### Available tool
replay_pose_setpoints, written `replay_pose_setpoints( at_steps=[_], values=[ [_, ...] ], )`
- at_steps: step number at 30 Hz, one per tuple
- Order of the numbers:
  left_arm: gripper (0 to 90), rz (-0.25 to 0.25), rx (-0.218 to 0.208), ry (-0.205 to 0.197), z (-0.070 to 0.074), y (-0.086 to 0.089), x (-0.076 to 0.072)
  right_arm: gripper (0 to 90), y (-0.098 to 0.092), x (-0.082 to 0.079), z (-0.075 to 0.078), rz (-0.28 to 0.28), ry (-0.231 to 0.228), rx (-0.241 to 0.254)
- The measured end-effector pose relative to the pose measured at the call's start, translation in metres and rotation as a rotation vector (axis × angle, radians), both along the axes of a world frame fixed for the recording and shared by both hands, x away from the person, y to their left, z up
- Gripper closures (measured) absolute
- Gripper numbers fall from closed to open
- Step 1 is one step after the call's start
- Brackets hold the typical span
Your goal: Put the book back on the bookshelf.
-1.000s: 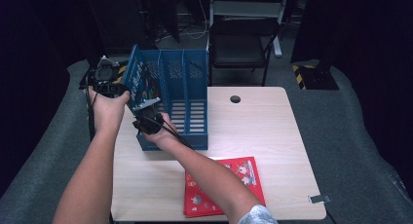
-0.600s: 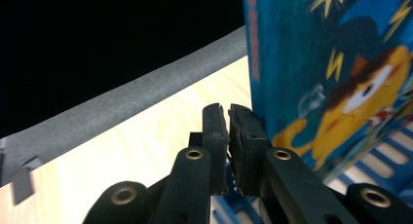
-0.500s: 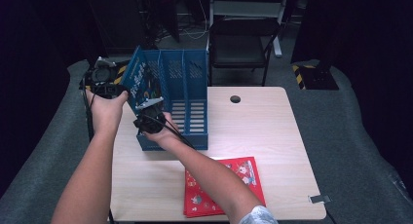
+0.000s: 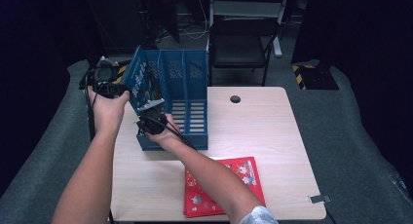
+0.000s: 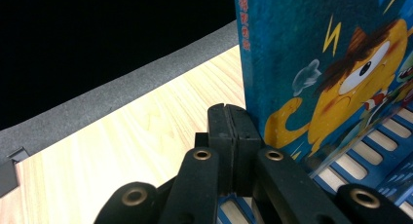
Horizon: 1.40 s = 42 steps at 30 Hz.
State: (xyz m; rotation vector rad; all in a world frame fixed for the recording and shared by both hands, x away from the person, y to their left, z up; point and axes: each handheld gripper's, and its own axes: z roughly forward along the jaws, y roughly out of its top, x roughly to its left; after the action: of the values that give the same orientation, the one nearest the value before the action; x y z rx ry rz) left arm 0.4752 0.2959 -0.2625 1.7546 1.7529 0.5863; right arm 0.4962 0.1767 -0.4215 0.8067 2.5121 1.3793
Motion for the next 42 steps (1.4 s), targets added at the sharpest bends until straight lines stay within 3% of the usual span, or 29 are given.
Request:
replay_pose_setpoints(
  at_steps=[8, 9, 10, 15, 18, 28, 31, 34, 37, 38, 42],
  values=[
    [82.8, -0.006, 0.062, 0.015, 0.009, -0.011, 0.001, 90.0, 0.005, -0.002, 0.006, 0.005, -0.003, 0.015],
    [82.8, -0.004, 0.056, 0.019, 0.01, -0.01, 0.002, 90.0, 0.005, -0.002, 0.007, 0.0, -0.022, 0.014],
    [82.8, 0.003, 0.045, 0.018, 0.01, -0.008, 0.002, 90.0, 0.006, -0.003, 0.009, 0.005, -0.005, 0.021],
    [82.6, 0.01, 0.008, 0.015, 0.004, -0.001, 0.001, 90.0, 0.005, 0.001, 0.01, 0.001, -0.02, -0.003],
    [82.5, 0.017, -0.007, -0.002, -0.001, 0.0, 0.002, 90.0, 0.004, 0.004, 0.006, -0.008, -0.003, -0.011],
    [82.0, 0.018, -0.002, -0.012, -0.002, -0.001, 0.002, 90.0, 0.005, 0.006, 0.005, -0.014, -0.001, 0.006],
    [81.2, 0.012, 0.003, -0.013, -0.002, 0.0, 0.001, 89.0, 0.006, 0.003, 0.006, -0.038, 0.026, 0.013],
    [79.0, 0.017, 0.0, -0.026, -0.001, 0.001, 0.0, 83.9, 0.006, 0.003, 0.005, -0.007, 0.007, 0.009],
    [75.2, 0.013, -0.005, -0.03, 0.0, 0.002, -0.001, 83.6, 0.005, 0.002, 0.005, -0.007, 0.007, 0.008],
    [75.0, 0.012, -0.003, -0.032, 0.0, 0.003, -0.002, 83.4, 0.006, 0.0, 0.005, -0.028, 0.026, 0.019],
    [72.9, 0.011, -0.01, -0.038, 0.0, 0.005, -0.003, 82.9, 0.004, 0.0, 0.004, -0.032, 0.002, 0.027]
  ],
)
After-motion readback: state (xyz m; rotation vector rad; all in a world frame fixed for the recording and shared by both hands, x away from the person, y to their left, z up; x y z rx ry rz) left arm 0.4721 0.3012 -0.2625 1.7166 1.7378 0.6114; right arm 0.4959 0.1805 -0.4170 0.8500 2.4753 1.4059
